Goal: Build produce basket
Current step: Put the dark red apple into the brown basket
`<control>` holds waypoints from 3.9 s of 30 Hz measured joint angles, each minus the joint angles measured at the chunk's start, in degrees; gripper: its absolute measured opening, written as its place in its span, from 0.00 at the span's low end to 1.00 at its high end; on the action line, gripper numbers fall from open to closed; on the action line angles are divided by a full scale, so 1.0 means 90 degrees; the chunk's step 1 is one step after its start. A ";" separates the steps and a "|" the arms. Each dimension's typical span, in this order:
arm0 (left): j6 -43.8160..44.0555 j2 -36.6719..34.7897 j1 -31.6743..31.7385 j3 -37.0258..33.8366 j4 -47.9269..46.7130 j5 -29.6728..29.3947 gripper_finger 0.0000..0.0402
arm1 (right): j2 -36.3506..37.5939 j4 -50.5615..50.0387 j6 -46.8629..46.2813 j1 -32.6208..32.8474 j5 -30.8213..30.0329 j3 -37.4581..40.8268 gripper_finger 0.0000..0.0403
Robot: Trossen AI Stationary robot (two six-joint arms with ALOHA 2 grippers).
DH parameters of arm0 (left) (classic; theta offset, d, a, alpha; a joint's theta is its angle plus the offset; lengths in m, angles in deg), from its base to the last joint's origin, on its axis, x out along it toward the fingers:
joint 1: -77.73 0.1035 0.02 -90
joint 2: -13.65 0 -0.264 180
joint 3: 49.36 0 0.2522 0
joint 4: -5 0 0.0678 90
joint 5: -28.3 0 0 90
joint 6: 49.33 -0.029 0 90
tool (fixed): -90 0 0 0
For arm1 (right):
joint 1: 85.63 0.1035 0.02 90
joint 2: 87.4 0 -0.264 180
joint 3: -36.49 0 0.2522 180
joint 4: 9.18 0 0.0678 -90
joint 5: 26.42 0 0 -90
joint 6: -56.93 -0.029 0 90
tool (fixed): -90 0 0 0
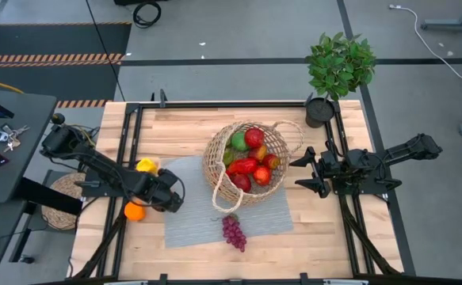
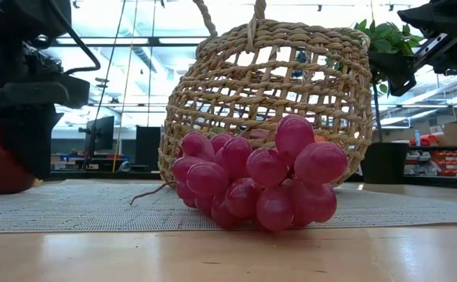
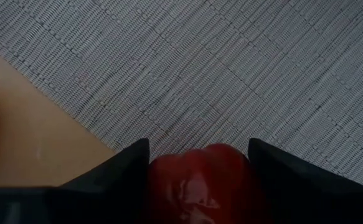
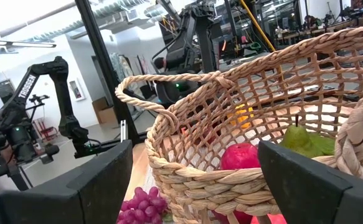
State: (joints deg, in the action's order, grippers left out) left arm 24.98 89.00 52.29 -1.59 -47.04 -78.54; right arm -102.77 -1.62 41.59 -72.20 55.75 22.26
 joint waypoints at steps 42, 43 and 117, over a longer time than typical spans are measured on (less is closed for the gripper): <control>-0.6851 0.0002 0.1993 0.4805 0.1829 -0.1843 0.66 | 0.0000 0.0001 0.0000 0.0000 0.0000 0.0000 0.86; -0.7069 0.0005 0.1993 0.4805 0.2163 -0.1841 0.66 | 0.0002 0.0002 0.0000 0.0000 0.0000 0.0000 0.86; -0.5853 0.1713 0.2870 0.4798 0.4915 0.0255 0.66 | 0.0002 -0.0001 0.0002 -0.0002 0.0002 0.0000 0.86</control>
State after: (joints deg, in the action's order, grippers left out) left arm -27.70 104.42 78.11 41.60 -2.81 -76.24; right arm -102.75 -1.62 41.61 -72.22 55.77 22.26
